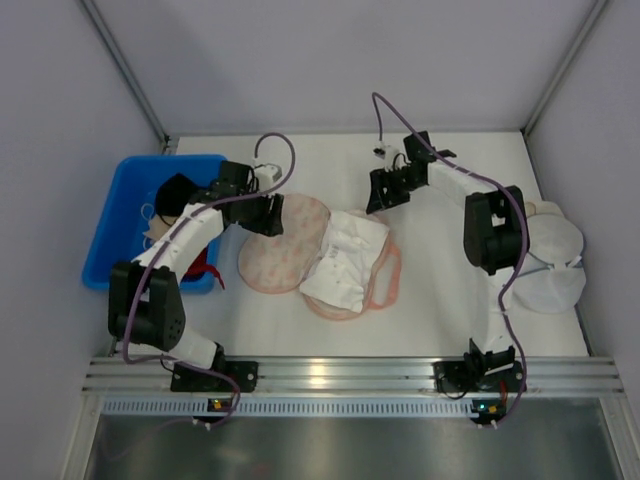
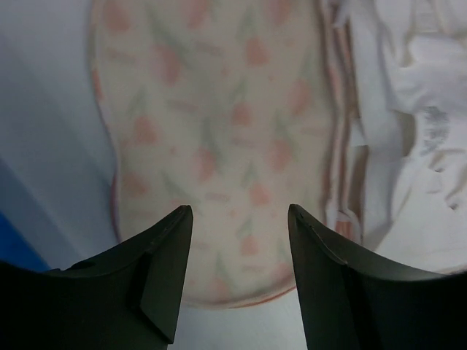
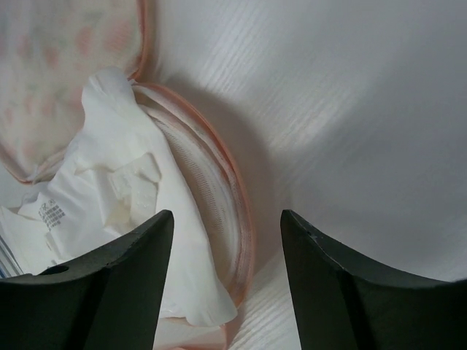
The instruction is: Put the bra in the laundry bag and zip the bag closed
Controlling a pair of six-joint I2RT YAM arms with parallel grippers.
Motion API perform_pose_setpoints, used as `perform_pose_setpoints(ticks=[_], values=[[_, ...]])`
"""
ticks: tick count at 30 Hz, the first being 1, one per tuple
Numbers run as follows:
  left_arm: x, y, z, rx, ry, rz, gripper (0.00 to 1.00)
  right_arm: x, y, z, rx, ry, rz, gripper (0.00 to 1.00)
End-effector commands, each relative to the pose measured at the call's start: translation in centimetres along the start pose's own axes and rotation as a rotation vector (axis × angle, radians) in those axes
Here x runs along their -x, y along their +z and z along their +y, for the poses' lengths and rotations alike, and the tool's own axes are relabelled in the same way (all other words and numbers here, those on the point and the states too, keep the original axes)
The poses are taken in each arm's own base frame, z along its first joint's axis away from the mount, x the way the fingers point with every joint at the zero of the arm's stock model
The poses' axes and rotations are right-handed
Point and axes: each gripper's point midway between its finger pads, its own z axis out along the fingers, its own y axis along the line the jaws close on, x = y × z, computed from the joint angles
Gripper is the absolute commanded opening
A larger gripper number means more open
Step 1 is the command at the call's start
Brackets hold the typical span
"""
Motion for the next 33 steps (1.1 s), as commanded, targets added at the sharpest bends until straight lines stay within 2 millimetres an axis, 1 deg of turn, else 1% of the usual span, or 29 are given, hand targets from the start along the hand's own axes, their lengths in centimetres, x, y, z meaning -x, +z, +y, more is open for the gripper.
perform_pose_setpoints(ticks=[1, 2, 3, 4, 5, 6, 8, 10, 11, 15, 16, 17, 19, 20, 21, 22, 25, 26, 28, 29, 30, 31, 33], values=[[-0.6, -0.1, 3.8, 0.173, -0.126, 0.046, 0.61, -0.1, -0.3, -1.4, 0.004, 0.011, -0.007, 0.61], [-1.2, 0.4, 4.9, 0.199, -0.144, 0.072, 0.61, -0.3, -0.3, -1.6, 0.005, 0.014, -0.003, 0.60], [-1.4, 0.6, 5.5, 0.217, -0.151, 0.087, 0.62, -0.5, -0.3, -1.6, 0.010, 0.017, -0.001, 0.59], [-1.1, 0.7, 6.2, 0.235, -0.149, 0.092, 0.62, -1.1, -0.1, -1.4, 0.020, 0.027, 0.011, 0.58], [-1.9, 1.3, 7.5, 0.286, -0.154, 0.131, 0.62, -1.5, 0.0, -1.4, 0.027, 0.032, 0.015, 0.58], [-1.4, 1.4, 8.1, 0.311, -0.148, 0.133, 0.62, -2.0, 0.1, -1.3, 0.033, 0.040, 0.026, 0.57], [-2.0, 2.2, 9.3, 0.353, -0.143, 0.170, 0.62, -2.5, 0.1, -1.1, 0.039, 0.042, 0.030, 0.57], [-1.5, 2.3, 10.4, 0.404, -0.137, 0.176, 0.62, -3.1, 0.2, -1.1, 0.042, 0.047, 0.036, 0.57], [-1.9, 2.7, 11.1, 0.433, -0.139, 0.198, 0.62, -3.3, 0.2, -1.0, 0.043, 0.047, 0.038, 0.57], [-1.8, 4.0, 12.0, 0.434, -0.116, 0.218, 0.60, -4.0, 0.6, -1.3, 0.042, 0.057, 0.051, 0.55], [-2.2, 4.7, 12.1, 0.428, -0.115, 0.240, 0.60, -4.2, 0.7, -1.2, 0.046, 0.062, 0.058, 0.54], [-2.0, 4.9, 12.3, 0.428, -0.110, 0.238, 0.59, -4.3, 0.8, -1.2, 0.049, 0.064, 0.063, 0.53], [-2.3, 5.7, 11.9, 0.383, -0.111, 0.249, 0.56, -4.5, 0.8, -1.2, 0.053, 0.065, 0.066, 0.52], [-2.4, 5.8, 12.1, 0.377, -0.121, 0.250, 0.55, -4.6, 0.6, -1.3, 0.051, 0.066, 0.066, 0.52], [-2.4, 6.3, 11.5, 0.334, -0.134, 0.247, 0.53, -4.7, 0.6, -1.3, 0.051, 0.063, 0.068, 0.52], [-2.7, 6.6, 11.4, 0.319, -0.142, 0.254, 0.51, -4.8, 0.6, -1.3, 0.052, 0.065, 0.068, 0.51], [-3.3, 7.2, 11.7, 0.289, -0.172, 0.263, 0.39, -4.9, 0.3, -1.4, 0.052, 0.075, 0.066, 0.48], [-3.3, 7.4, 11.7, 0.276, -0.180, 0.262, 0.31, -5.1, 0.1, -1.5, 0.053, 0.083, 0.067, 0.48], [-2.9, 7.4, 11.9, 0.261, -0.203, 0.250, 0.21, -5.2, -0.2, -1.6, 0.052, 0.086, 0.064, 0.47], [-2.5, 7.4, 12.0, 0.255, -0.207, 0.236, 0.15, -5.4, -0.5, -1.7, 0.053, 0.095, 0.062, 0.43], [-1.9, 7.2, 12.0, 0.252, -0.204, 0.221, 0.05, -5.5, -0.7, -1.7, 0.053, 0.097, 0.061, 0.42], [-1.0, 6.8, 11.8, 0.243, -0.201, 0.195, 0.02, -5.6, -0.9, -1.7, 0.055, 0.102, 0.061, 0.37], [0.3, 6.3, 11.5, 0.233, -0.191, 0.162, 0.00, -5.7, -1.3, -1.6, 0.060, 0.106, 0.054, 0.33]])
